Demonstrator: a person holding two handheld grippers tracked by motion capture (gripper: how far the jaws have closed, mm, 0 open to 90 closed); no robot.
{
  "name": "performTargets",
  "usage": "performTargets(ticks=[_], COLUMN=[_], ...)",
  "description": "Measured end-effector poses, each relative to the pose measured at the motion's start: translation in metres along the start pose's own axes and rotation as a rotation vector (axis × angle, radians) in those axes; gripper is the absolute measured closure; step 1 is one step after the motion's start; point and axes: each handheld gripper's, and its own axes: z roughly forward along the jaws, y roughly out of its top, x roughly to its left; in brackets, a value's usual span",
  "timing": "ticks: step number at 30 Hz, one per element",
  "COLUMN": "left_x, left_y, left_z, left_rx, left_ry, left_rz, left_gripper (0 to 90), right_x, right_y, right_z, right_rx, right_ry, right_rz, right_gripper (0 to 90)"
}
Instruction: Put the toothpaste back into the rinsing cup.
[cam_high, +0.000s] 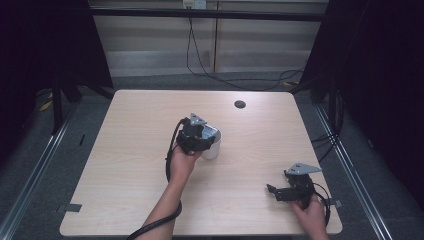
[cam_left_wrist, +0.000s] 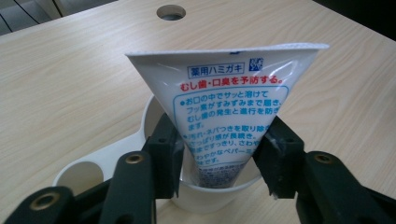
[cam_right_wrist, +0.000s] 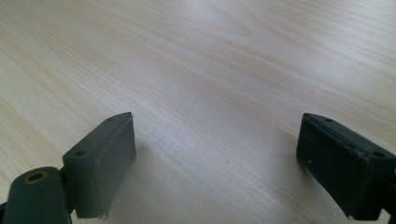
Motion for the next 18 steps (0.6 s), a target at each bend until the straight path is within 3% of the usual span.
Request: performTargets(ticks=[7,18], left_x=[-0.001,0.001], left_y=[0.003,0.011], left_z=[-0.001,-0.004], left_rx=[0.005,0.009], left_ry=[0.013,0.027], left_rz=[0.007,0.012], left_gripper=[47.4,47.4], right_x=[0.000,0.000], right_y=[0.000,0.000], right_z=[0.000,0.000], right_rx=[-0.001,0.000], right_ry=[-0.001,0.000], right_rz=[0.000,0.000], right_gripper=[11.3,11.3])
